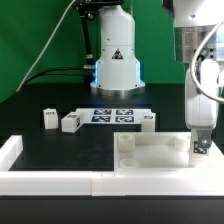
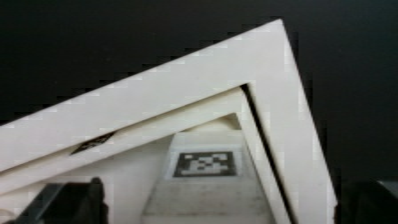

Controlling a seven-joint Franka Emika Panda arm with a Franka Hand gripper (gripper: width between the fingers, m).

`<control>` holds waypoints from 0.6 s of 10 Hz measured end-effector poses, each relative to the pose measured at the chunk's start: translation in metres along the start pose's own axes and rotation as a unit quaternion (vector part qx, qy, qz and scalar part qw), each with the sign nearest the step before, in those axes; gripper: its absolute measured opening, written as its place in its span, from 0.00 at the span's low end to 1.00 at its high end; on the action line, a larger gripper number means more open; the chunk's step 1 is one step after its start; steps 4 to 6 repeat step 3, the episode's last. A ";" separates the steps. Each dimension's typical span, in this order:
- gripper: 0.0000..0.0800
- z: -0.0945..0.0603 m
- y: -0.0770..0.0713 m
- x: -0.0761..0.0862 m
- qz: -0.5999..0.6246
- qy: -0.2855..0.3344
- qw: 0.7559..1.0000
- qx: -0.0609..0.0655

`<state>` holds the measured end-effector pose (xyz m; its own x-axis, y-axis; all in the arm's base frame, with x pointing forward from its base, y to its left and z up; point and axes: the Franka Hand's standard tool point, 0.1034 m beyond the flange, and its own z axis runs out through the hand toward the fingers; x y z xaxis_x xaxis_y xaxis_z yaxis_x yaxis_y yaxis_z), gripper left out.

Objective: Assemble one leg

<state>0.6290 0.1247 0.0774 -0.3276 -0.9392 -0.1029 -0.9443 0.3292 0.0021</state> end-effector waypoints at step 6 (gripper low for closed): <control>0.81 0.000 0.000 0.000 -0.001 0.000 1.000 0.000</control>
Offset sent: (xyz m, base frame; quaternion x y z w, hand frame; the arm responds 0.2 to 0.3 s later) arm 0.0000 0.0000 0.0000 0.0000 0.0000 0.0000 1.0000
